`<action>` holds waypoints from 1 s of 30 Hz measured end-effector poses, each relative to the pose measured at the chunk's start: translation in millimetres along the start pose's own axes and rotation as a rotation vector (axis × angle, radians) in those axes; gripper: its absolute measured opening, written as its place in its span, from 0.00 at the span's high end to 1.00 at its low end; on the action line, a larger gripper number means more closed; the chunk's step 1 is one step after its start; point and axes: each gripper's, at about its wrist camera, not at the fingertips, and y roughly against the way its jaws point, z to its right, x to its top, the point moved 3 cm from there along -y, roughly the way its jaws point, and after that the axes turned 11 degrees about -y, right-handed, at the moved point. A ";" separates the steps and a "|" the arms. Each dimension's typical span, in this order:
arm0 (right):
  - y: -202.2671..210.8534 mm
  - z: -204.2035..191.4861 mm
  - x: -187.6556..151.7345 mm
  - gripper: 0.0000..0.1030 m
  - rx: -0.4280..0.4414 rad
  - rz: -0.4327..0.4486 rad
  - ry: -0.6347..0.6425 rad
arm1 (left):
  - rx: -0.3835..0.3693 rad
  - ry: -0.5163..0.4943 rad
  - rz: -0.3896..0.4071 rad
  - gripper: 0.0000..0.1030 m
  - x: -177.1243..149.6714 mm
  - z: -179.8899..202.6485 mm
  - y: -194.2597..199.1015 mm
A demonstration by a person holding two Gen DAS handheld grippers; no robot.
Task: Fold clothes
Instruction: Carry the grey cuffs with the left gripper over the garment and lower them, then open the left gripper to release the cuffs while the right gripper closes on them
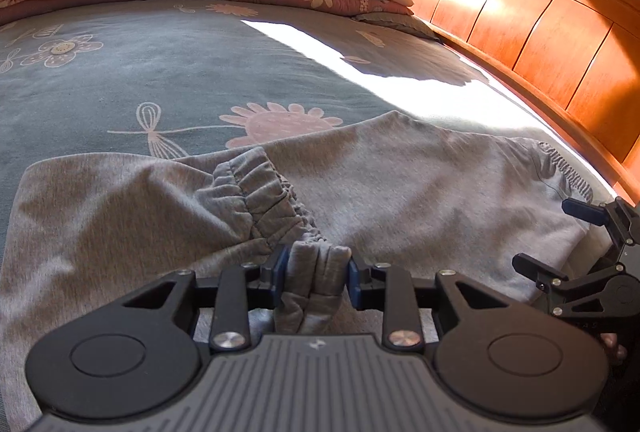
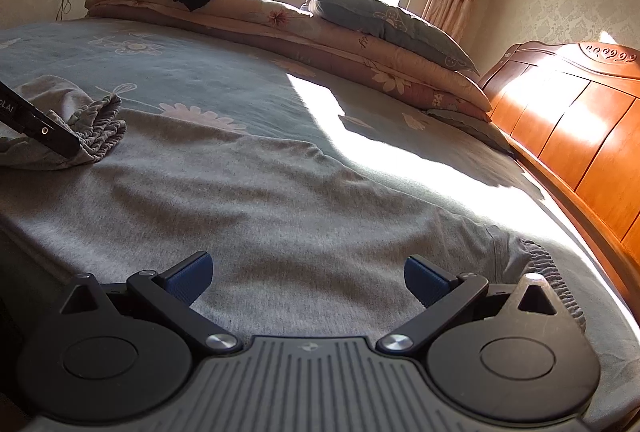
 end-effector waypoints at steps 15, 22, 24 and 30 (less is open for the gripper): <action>-18.3 -22.6 65.2 0.00 0.610 -0.209 -0.363 | 0.041 -0.097 0.062 0.29 -26.9 -14.2 75.8; -105.6 -55.0 97.8 0.02 0.844 -0.507 -0.724 | 0.104 0.104 0.091 0.25 -42.1 -66.0 91.0; -125.4 -62.4 94.6 0.04 0.853 -0.582 -0.783 | 0.122 0.148 0.098 0.25 -44.1 -76.6 92.3; -157.2 -79.7 81.5 0.04 0.843 -0.689 -0.828 | 0.126 0.198 0.103 0.22 -44.2 -95.5 89.0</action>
